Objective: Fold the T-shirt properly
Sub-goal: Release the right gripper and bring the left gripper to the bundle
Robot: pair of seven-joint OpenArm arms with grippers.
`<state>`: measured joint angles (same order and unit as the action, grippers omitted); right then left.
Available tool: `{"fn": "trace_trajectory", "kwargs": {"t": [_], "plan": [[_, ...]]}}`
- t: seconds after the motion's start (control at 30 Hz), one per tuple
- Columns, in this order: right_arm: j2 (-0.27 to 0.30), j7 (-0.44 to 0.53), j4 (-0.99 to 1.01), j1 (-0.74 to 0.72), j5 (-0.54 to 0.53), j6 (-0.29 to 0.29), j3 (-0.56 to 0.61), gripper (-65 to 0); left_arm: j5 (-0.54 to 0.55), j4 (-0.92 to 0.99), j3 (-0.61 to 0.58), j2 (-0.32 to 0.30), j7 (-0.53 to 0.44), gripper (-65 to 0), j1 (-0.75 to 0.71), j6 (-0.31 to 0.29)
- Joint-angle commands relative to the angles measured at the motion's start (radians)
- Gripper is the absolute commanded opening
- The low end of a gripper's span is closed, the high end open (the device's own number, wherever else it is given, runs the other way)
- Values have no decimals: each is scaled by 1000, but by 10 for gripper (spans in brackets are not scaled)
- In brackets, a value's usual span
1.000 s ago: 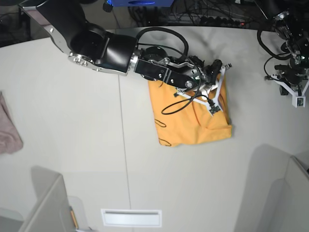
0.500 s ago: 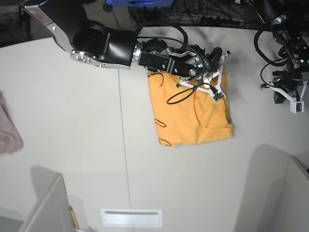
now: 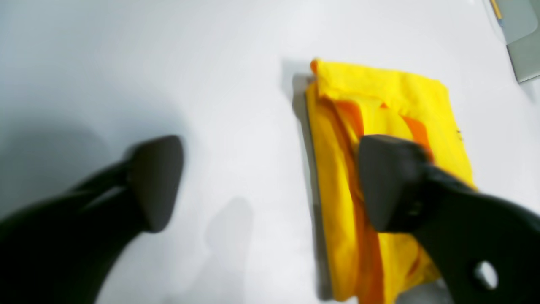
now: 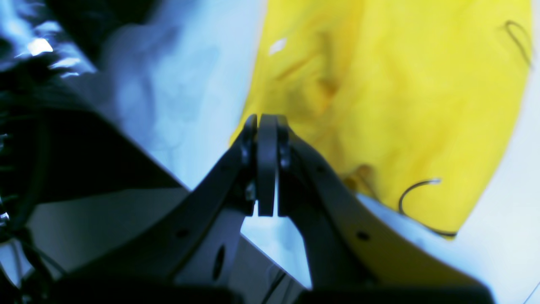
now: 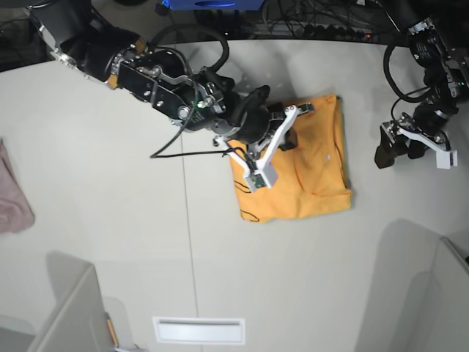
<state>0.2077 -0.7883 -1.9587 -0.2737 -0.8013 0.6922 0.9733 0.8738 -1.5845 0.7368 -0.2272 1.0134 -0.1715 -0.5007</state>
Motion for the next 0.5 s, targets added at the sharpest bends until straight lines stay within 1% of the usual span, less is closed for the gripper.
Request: {"fn": "trace_trajectory", "kwargs": {"t": [0.0, 0.1, 0.13, 0.27, 0.33, 0.4, 0.47], "plan": [[19, 19, -11, -8, 20, 2, -34, -650, 41, -11, -1, 5, -14, 0, 10, -11], [46, 22, -12, 27, 21, 2, -60, -650, 41, -3, -47, 30, -3, 0, 11, -6], [52, 25, -14, 35, 21, 2, -61, -650, 41, 6, -70, 32, -5, 0, 11, 9], [54, 25, -12, 54, 21, 2, -61, -650, 41, 14, -161, 33, -6, 0, 17, 81], [54, 25, -12, 61, 21, 2, -61, -650, 35, 22, -193, 33, -8, 0, 37, 135], [51, 25, -15, 69, 21, 2, -61, -650, 12, 40, -197, 33, -8, 0, 45, 188], [49, 27, -17, 69, 21, 2, -61, -650, -9, 57, -201, 33, -8, 0, 48, 210]]}}
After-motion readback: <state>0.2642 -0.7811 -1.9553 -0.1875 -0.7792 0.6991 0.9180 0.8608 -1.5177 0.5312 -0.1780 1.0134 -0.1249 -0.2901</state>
